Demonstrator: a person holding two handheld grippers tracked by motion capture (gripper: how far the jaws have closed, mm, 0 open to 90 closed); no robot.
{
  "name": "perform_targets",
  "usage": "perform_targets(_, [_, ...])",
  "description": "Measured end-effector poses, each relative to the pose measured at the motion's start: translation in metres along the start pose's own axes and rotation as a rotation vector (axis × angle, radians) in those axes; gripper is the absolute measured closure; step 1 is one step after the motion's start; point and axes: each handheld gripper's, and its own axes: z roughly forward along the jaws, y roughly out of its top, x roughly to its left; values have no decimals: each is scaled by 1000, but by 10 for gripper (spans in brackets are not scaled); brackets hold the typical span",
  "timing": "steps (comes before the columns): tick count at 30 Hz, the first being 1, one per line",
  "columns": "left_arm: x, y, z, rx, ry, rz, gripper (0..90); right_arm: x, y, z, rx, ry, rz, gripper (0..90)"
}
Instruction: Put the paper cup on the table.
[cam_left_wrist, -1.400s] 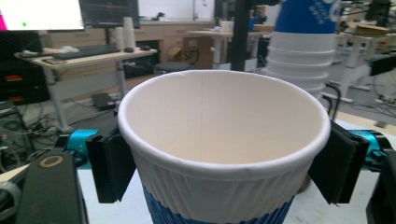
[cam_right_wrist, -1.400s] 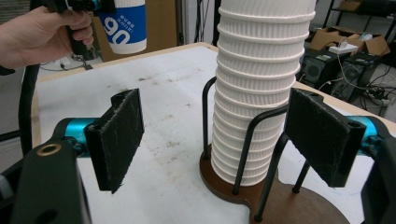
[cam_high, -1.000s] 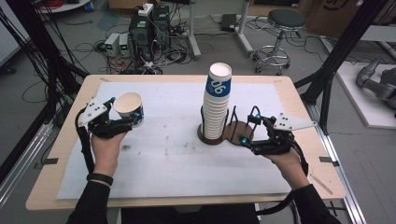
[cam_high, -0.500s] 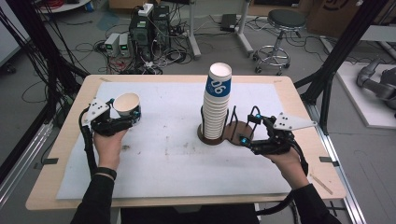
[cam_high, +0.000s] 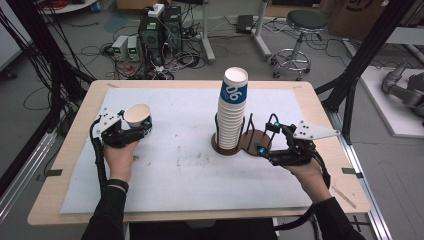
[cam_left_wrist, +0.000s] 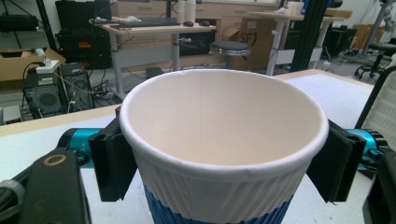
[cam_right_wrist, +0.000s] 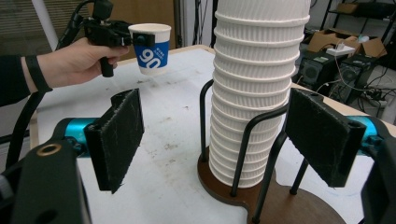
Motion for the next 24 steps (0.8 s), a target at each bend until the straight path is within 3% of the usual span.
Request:
perform_targets(10, [4, -18, 5, 46, 41, -9, 215, 0, -1, 1, 2, -6, -3, 204])
perform_targets(24, [7, -26, 9, 80, 58, -1, 215, 0, -2, 2, 7, -3, -2, 204])
